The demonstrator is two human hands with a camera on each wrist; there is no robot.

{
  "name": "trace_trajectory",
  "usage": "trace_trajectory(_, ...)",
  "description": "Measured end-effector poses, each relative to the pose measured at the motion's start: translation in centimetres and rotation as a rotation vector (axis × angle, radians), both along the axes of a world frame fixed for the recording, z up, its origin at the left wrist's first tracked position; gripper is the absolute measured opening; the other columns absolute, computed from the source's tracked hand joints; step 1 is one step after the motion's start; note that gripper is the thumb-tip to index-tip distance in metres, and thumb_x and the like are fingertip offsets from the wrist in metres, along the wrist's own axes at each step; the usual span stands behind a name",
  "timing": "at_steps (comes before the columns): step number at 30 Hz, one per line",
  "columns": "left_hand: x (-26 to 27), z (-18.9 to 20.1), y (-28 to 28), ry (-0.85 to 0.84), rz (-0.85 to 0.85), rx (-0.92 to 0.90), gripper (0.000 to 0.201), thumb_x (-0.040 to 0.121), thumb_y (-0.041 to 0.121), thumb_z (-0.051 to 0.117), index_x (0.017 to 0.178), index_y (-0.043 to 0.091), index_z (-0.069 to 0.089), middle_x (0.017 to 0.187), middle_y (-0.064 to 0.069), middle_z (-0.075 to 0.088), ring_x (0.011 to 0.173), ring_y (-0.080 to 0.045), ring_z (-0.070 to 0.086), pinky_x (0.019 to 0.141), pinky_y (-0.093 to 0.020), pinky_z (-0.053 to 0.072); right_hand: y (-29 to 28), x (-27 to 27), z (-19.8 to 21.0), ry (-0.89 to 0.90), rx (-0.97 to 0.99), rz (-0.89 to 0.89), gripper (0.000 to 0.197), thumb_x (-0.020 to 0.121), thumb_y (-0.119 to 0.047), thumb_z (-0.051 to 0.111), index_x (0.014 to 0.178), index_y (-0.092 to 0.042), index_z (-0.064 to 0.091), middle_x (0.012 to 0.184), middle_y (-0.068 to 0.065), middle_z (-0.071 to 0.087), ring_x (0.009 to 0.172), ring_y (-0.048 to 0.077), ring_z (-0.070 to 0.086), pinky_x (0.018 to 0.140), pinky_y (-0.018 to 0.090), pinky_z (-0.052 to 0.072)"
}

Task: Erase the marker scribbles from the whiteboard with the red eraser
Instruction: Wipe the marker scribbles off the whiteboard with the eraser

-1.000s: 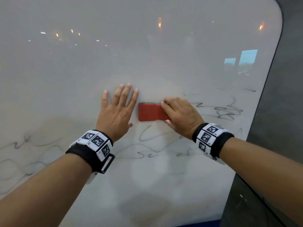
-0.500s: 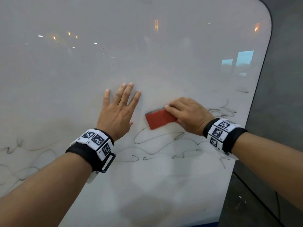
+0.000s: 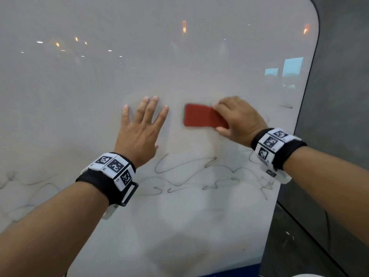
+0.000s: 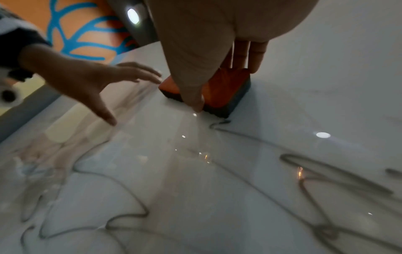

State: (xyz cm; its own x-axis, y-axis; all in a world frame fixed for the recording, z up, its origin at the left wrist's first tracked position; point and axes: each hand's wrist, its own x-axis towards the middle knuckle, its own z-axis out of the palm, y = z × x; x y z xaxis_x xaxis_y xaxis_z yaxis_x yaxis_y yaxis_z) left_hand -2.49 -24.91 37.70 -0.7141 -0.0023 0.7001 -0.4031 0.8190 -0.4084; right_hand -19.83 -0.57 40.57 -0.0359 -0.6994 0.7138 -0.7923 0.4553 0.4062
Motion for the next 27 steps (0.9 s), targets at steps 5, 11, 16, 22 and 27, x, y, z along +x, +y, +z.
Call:
trace_trajectory(5, -0.6, 0.1, 0.7, 0.002, -0.014, -0.026, 0.111, 0.063, 0.036, 0.084, 0.154, 0.021, 0.022, 0.161, -0.013, 0.012, 0.148, -0.030, 0.012, 0.112, -0.064, 0.022, -0.2, 0.3, -2.1, -0.002, -0.006, -0.019, 0.061, 0.063, -0.021, 0.081, 0.116, -0.001, 0.059, 0.108, 0.018, 0.060, 0.091, 0.037, 0.057, 0.076, 0.044, 0.051)
trace_trajectory(11, -1.4, 1.0, 2.0, -0.043, -0.007, -0.057, 0.105, 0.069, 0.032, 0.080, 0.155, 0.022, 0.020, 0.162, -0.013, 0.006, 0.149, -0.031, 0.008, 0.113, -0.064, 0.019, 0.9, -0.3, -1.3, 0.049, 0.082, -0.025, 0.059, 0.062, -0.020, 0.079, 0.115, -0.002, 0.061, 0.106, 0.018, 0.061, 0.088, 0.038, 0.058, 0.071, 0.044, 0.052)
trace_trajectory(16, -1.9, 1.4, 2.8, -0.055, 0.004, -0.074, 0.099, 0.071, 0.024, 0.077, 0.153, 0.022, 0.022, 0.163, -0.013, 0.004, 0.150, -0.030, 0.006, 0.113, -0.064, 0.018, 1.6, -0.2, -1.0, -0.055, -0.132, -0.092, 0.062, 0.063, -0.024, 0.082, 0.116, -0.003, 0.059, 0.107, 0.018, 0.059, 0.090, 0.038, 0.056, 0.074, 0.046, 0.052)
trace_trajectory(22, -2.6, 1.8, 3.8, -0.074, -0.024, -0.085, 0.094, 0.073, 0.021, 0.074, 0.152, 0.021, 0.023, 0.163, -0.013, 0.004, 0.150, -0.031, 0.006, 0.113, -0.064, 0.018, 1.9, -0.7, -3.9, 0.049, 0.116, -0.060, 0.064, 0.056, -0.028, 0.083, 0.113, -0.007, 0.062, 0.103, 0.013, 0.061, 0.086, 0.034, 0.057, 0.069, 0.039, 0.049)
trace_trajectory(27, -3.2, 2.1, 4.7, -0.079, -0.016, -0.059, 0.095, 0.076, 0.022, 0.072, 0.153, 0.024, 0.017, 0.163, -0.012, 0.001, 0.150, -0.030, 0.002, 0.115, -0.064, 0.015, 2.7, -0.9, -1.1, -0.014, -0.109, -0.130, 0.060, 0.063, -0.031, 0.082, 0.114, -0.008, 0.061, 0.103, 0.014, 0.060, 0.087, 0.035, 0.056, 0.071, 0.042, 0.047)
